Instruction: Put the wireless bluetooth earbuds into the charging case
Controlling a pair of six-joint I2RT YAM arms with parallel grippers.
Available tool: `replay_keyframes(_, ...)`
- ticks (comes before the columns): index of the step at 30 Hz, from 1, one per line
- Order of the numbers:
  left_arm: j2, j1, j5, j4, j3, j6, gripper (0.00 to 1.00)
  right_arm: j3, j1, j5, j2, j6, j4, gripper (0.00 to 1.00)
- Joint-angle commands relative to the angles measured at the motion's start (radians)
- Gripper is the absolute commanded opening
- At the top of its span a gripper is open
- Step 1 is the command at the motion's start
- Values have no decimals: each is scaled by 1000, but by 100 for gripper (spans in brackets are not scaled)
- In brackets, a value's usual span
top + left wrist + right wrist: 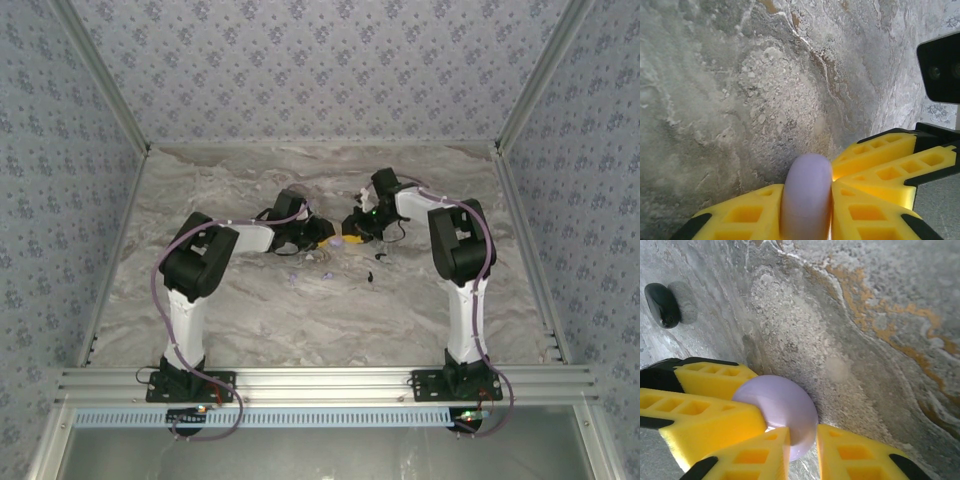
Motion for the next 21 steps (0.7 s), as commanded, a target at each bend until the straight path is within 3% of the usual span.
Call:
replay_keyframes(1,-5,-8,-2,-12,-24,15,25,-35,-14,4,-83,14,8,27)
replay_keyframes(7,-89,14,-9,-25,-50,66,23,-120,-53,31,-232,6,36,40)
replay_keyframes(11,-176,22,-28,-115,-33,175,23,-177,-86,8,-349,-14,69,44)
replay_keyframes(17,-324,37,1,-115,-51,257,23,-205,-119,-54,-481,-56,92,48)
replay_keyframes(21,-418,44,57,-65,-69,276,23,-234,-124,-160,-562,-65,167,49)
